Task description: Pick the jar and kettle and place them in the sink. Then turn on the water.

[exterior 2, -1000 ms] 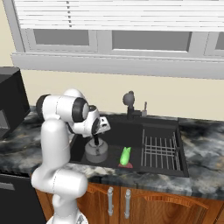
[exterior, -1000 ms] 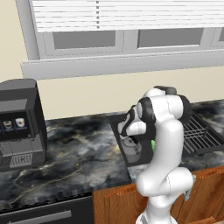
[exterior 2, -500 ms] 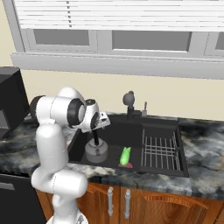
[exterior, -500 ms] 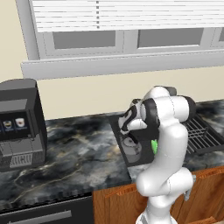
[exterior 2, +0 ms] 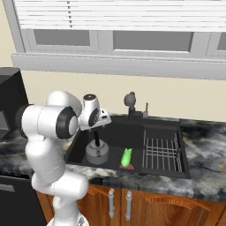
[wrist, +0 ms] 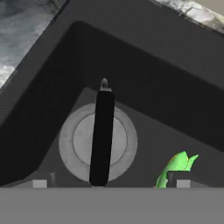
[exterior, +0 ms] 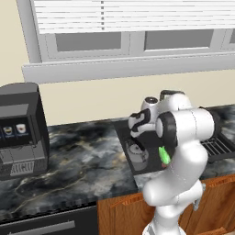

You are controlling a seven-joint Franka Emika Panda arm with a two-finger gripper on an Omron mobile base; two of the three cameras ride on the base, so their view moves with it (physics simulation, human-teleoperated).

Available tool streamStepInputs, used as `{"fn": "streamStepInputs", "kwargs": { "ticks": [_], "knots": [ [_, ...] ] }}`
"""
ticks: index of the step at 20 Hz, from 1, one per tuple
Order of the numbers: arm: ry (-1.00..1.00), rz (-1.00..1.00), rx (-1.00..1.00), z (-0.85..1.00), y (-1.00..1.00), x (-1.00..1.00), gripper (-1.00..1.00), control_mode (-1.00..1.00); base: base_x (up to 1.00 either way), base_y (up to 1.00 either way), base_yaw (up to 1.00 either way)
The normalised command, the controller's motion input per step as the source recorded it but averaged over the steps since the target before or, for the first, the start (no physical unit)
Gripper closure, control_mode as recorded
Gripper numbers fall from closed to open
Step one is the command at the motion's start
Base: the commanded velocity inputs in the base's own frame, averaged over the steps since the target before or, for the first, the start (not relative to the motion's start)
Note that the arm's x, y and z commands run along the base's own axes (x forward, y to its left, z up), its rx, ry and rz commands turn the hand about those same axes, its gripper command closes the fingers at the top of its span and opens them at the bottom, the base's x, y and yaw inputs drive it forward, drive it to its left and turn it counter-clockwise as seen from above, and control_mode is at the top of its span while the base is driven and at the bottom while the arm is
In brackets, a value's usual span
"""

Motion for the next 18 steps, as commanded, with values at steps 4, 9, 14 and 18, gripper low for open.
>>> {"fn": "streamStepInputs", "kwargs": {
  "ticks": [4,9,14,18],
  "knots": [
    [0.0,-0.04,0.03,0.41,-0.11,-0.74,-1.0,-1.0,0.0,0.0,0.0],
    [0.0,-0.06,0.01,0.49,0.0,-0.64,-1.0,-1.0,0.0,0.0,0.0],
    [0.0,-0.07,0.0,0.71,0.0,-0.5,-1.0,-1.0,0.0,0.0,0.0],
    [0.0,-0.08,0.0,0.74,0.0,-0.41,-1.0,-1.0,0.0,0.0,0.0]
  ]
}}
